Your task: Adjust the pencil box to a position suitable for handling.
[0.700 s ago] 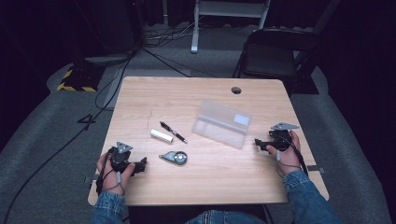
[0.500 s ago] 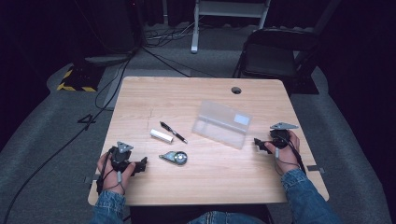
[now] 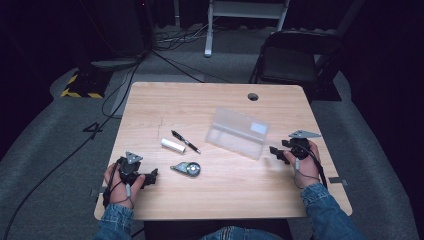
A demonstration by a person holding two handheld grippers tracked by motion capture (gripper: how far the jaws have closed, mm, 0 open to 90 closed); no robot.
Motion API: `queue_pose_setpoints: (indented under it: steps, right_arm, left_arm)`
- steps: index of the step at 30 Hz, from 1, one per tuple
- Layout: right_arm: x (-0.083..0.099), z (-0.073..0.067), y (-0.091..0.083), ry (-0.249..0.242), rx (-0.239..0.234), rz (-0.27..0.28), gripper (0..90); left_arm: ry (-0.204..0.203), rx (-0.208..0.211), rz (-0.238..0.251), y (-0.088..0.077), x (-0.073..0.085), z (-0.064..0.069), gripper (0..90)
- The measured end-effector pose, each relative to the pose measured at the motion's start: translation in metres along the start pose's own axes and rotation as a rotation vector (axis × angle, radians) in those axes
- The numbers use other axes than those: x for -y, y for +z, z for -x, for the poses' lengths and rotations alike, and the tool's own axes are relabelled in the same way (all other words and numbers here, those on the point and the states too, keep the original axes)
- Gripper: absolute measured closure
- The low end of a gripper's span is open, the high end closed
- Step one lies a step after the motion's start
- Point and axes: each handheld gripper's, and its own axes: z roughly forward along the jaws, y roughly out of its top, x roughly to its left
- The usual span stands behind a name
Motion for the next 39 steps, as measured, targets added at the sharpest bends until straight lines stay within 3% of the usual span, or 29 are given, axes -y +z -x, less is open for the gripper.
queue_pose_setpoints:
  steps: [4, 9, 13, 17, 20, 26, 29, 39]
  right_arm:
    - [-0.007, -0.011, 0.008, -0.003, 0.008, 0.023, 25.6]
    - [-0.009, -0.022, 0.024, -0.029, 0.037, 0.023, 25.7]
    - [-0.011, -0.027, 0.030, -0.017, 0.033, 0.031, 26.9]
    - [-0.009, -0.034, 0.035, -0.047, 0.009, -0.026, 26.9]
    - [-0.006, -0.036, 0.038, -0.043, -0.004, -0.054, 26.9]
    - [-0.002, -0.036, 0.038, -0.060, -0.017, -0.064, 30.6]
    - [-0.002, -0.037, 0.036, -0.099, -0.030, -0.070, 35.6]
    - [0.009, -0.038, 0.022, -0.155, -0.092, -0.075, 37.4]
  left_arm:
    - [-0.006, 0.001, -0.002, 0.001, -0.001, 0.001, 1.7]
    - [-0.004, 0.004, -0.008, 0.003, -0.003, 0.002, 0.4]
    - [-0.002, 0.005, -0.009, 0.004, -0.004, 0.002, 0.3]
    - [0.003, 0.007, -0.009, 0.004, -0.004, 0.002, 0.3]
    - [0.009, 0.005, -0.008, 0.004, -0.004, 0.003, 0.5]
    - [0.011, 0.007, -0.009, 0.003, -0.003, 0.003, 0.5]
    - [0.011, 0.009, -0.009, 0.003, -0.003, 0.003, 0.3]
    - [0.024, 0.028, -0.009, 0.001, 0.000, 0.004, 0.4]
